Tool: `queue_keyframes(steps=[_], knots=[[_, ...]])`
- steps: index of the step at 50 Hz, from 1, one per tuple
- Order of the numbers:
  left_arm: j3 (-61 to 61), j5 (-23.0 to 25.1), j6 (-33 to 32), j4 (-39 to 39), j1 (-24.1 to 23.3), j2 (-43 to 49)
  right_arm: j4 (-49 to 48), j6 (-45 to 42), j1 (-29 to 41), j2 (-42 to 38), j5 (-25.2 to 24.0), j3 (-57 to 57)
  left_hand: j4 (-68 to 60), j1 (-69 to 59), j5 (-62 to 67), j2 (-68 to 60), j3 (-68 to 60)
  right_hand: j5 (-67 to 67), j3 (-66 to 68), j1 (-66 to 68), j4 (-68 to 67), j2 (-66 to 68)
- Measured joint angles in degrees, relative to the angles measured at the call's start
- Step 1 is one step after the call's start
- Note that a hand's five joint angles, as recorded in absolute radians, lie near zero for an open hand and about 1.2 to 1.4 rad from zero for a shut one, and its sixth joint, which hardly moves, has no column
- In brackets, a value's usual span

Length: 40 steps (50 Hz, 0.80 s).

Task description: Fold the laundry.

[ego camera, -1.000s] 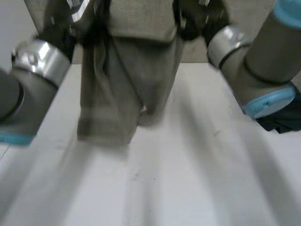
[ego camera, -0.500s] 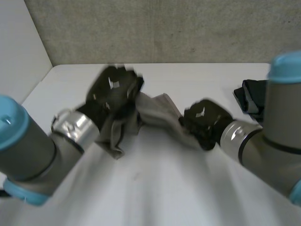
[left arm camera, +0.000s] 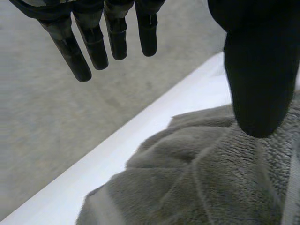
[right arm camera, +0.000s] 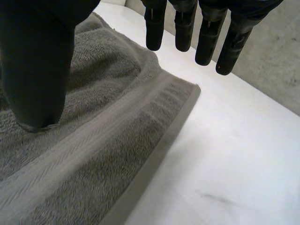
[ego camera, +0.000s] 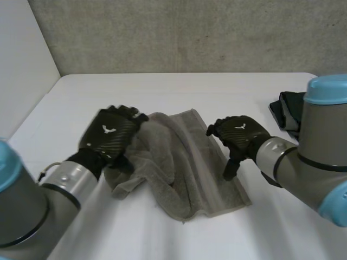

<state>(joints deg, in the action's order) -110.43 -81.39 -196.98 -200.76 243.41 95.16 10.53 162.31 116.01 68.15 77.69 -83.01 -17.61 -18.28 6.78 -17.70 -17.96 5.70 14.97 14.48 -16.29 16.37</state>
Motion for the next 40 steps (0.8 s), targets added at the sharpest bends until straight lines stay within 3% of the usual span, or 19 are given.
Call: queue_keyframes(steps=[4,11,18,22,30,40], knots=[[-2.4,-1.9,2.7,0.6,1.4,-3.9,0.6,0.0,-1.4,1.2,-1.8,-2.6,0.0,0.0,0.0,0.0,0.0,0.0,0.0,0.0,0.0,0.0],[-8.9,-4.6,9.5,7.0,8.4,-12.1,-0.5,-0.5,-3.0,2.4,-8.3,-12.9,0.0,0.0,0.1,0.0,0.0,0.0,0.0,0.0,0.0,0.0],[-12.3,-3.6,12.3,13.2,16.5,-12.5,-10.0,1.7,-2.8,2.3,-10.1,-21.3,-5.4,-4.9,6.5,-5.3,-5.0,0.0,0.0,0.0,0.0,0.0],[-12.9,-2.0,13.1,14.0,18.5,-9.8,-14.5,4.2,-2.4,2.0,-9.7,-23.0,-8.8,-8.3,9.8,-8.6,-8.3,0.0,0.1,0.0,0.0,0.0],[-11.7,1.2,13.9,13.2,18.2,-1.8,-19.9,8.8,0.0,-0.4,-8.9,-22.5,-9.2,-8.4,10.3,-8.8,-8.6,0.2,0.2,0.0,-0.1,0.1],[-6.2,1.5,17.3,12.0,13.1,6.1,-20.6,9.3,3.8,-4.5,-6.6,-19.1,-6.7,-6.8,7.4,-7.0,-6.9,0.2,0.2,0.2,-0.1,0.1]])
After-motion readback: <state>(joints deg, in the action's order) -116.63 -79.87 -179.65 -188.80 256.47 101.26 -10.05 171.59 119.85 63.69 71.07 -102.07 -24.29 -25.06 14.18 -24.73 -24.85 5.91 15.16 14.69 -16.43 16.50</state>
